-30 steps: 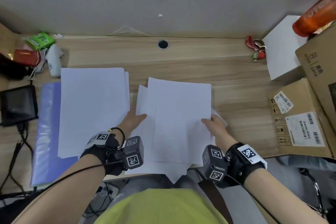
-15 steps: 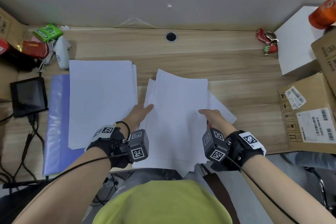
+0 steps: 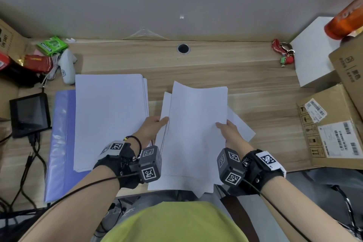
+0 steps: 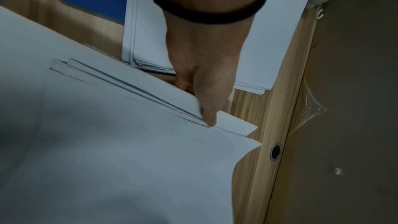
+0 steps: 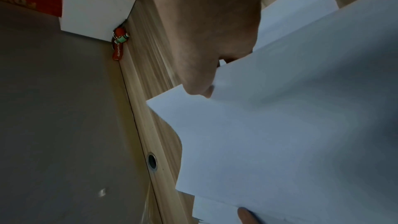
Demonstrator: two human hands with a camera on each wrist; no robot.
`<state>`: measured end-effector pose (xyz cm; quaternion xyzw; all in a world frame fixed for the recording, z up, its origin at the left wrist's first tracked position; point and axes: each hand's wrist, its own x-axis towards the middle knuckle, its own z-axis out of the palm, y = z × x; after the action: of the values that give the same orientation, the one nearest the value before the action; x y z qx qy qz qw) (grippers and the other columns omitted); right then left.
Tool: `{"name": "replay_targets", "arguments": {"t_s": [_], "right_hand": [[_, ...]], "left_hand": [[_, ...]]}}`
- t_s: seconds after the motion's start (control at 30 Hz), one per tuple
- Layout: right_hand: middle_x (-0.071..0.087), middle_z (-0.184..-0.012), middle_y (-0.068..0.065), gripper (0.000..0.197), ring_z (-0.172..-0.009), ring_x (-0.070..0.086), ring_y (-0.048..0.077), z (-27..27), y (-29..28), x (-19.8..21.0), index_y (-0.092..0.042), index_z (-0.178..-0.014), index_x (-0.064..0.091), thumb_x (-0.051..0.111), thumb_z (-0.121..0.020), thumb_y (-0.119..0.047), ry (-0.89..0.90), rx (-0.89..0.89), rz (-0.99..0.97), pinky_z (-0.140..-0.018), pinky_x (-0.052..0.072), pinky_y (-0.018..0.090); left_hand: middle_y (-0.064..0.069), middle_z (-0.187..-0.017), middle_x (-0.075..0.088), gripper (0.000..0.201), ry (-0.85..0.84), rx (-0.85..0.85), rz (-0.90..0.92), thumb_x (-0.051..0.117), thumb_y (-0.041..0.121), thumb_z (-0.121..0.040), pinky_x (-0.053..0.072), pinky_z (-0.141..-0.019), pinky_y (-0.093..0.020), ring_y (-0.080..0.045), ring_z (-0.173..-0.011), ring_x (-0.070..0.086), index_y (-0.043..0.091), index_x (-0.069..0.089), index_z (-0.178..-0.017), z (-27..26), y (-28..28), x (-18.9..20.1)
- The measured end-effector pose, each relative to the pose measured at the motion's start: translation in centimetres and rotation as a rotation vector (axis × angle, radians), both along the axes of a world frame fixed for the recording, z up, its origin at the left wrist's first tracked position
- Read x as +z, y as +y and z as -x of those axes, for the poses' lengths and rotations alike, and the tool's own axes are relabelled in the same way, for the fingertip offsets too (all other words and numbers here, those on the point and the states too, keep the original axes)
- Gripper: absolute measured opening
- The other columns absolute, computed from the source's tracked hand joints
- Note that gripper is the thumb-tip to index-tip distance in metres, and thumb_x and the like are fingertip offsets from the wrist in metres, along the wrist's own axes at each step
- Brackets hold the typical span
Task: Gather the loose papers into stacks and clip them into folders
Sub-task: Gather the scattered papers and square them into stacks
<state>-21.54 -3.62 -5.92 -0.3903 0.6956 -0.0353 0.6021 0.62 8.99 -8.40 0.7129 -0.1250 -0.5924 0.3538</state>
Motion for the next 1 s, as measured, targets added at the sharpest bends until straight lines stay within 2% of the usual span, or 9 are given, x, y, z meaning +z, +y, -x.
{"name": "replay_targets", "arguments": {"t_s": [0.13, 0.23, 0.33, 0.4, 0.47, 0.6, 0.8, 0.93, 1.0], "right_hand": [[0.034, -0.149, 0.012, 0.067, -0.133, 0.040, 0.033, 0.3, -0.1, 0.3, -0.005, -0.150, 0.019, 0.054, -0.097, -0.027, 0.093, 0.041, -0.071, -0.091, 0.038, 0.038], [0.031, -0.153, 0.013, 0.072, -0.135, 0.038, 0.034, 1.0, 0.2, -0.3, -0.006, -0.151, 0.020, 0.056, -0.095, -0.035, 0.089, 0.102, -0.118, -0.085, 0.036, 0.036], [0.029, -0.154, 0.014, 0.074, -0.137, 0.035, 0.034, 1.7, 0.7, -0.7, -0.005, -0.151, 0.012, 0.055, -0.096, -0.029, 0.080, 0.085, -0.096, -0.098, 0.037, 0.039], [0.046, -0.140, 0.017, 0.064, -0.122, 0.050, 0.034, 2.4, 0.5, -0.7, -0.001, -0.148, 0.025, 0.056, -0.096, -0.021, 0.059, 0.029, -0.055, -0.093, 0.046, 0.041], [0.061, -0.114, 0.016, 0.044, -0.094, 0.059, 0.028, 3.5, -0.2, 0.1, 0.004, -0.136, 0.043, 0.054, -0.096, -0.009, 0.056, -0.016, 0.033, -0.070, 0.049, 0.034], [0.059, -0.118, 0.017, 0.036, -0.088, 0.057, 0.025, 7.0, -1.6, 2.0, 0.002, -0.132, 0.049, 0.049, -0.097, -0.003, 0.067, -0.058, 0.130, -0.053, 0.045, 0.025], [0.059, -0.116, 0.008, 0.039, -0.101, 0.055, 0.024, 8.2, -1.2, 1.9, -0.004, -0.134, 0.050, 0.054, -0.096, -0.010, -0.004, -0.054, 0.118, -0.081, 0.043, 0.033], [0.060, -0.112, 0.008, 0.040, -0.096, 0.059, 0.026, 5.3, 0.8, 0.1, -0.004, -0.134, 0.048, 0.054, -0.096, -0.013, -0.049, -0.008, 0.052, -0.078, 0.047, 0.034], [0.056, -0.117, 0.005, 0.045, -0.106, 0.056, 0.027, 3.4, 1.9, -0.2, -0.004, -0.139, 0.042, 0.053, -0.097, -0.018, -0.067, 0.029, 0.009, -0.091, 0.044, 0.037]], "left_hand": [[-0.009, -0.088, 0.070, 0.030, -0.028, 0.015, 0.026, 0.069, 0.031, -0.088, 0.047, -0.062, -0.029, -0.024, -0.075, 0.062, 0.001, 0.070, -0.090, 0.2, 0.0, 0.5], [-0.004, -0.085, 0.070, 0.014, -0.084, 0.018, 0.050, 0.071, 0.026, -0.087, 0.047, -0.054, -0.024, -0.020, -0.074, 0.062, 0.012, 0.070, -0.082, 0.5, -0.1, 0.2], [0.001, -0.088, 0.067, 0.011, -0.147, 0.019, 0.064, 0.071, 0.022, -0.087, 0.050, -0.060, -0.022, -0.015, -0.076, 0.063, 0.012, 0.067, -0.092, 0.4, 0.0, 0.1], [0.001, -0.096, 0.067, 0.019, -0.175, 0.051, 0.071, 0.070, 0.018, -0.087, 0.054, -0.078, -0.030, -0.017, -0.087, 0.064, 0.012, 0.066, -0.105, -0.2, 0.2, -0.1], [-0.003, -0.107, 0.067, 0.028, -0.202, 0.081, 0.085, 0.068, 0.012, -0.088, 0.053, -0.091, -0.038, -0.023, -0.099, 0.065, 0.011, 0.064, -0.116, -0.9, 0.6, -0.2], [-0.010, -0.114, 0.067, 0.032, -0.250, 0.135, 0.081, 0.062, 0.006, -0.090, 0.053, -0.091, -0.039, -0.028, -0.101, 0.065, 0.006, 0.061, -0.122, -1.8, 1.1, -0.4], [-0.011, -0.120, 0.065, 0.033, -0.181, 0.109, 0.056, 0.055, 0.002, -0.092, 0.051, -0.097, -0.044, -0.030, -0.108, 0.063, 0.013, 0.060, -0.123, -1.5, 1.7, -0.7], [-0.014, -0.128, 0.061, 0.032, -0.140, 0.103, 0.029, 0.050, 0.010, -0.098, 0.048, -0.100, -0.047, -0.032, -0.113, 0.060, 0.009, 0.055, -0.129, -0.7, 2.1, -0.9], [-0.010, -0.137, 0.054, 0.038, -0.107, 0.063, -0.003, 0.042, 0.015, -0.102, 0.043, -0.105, -0.046, -0.030, -0.122, 0.054, 0.009, 0.045, -0.139, -0.3, 2.2, -0.5]]}}
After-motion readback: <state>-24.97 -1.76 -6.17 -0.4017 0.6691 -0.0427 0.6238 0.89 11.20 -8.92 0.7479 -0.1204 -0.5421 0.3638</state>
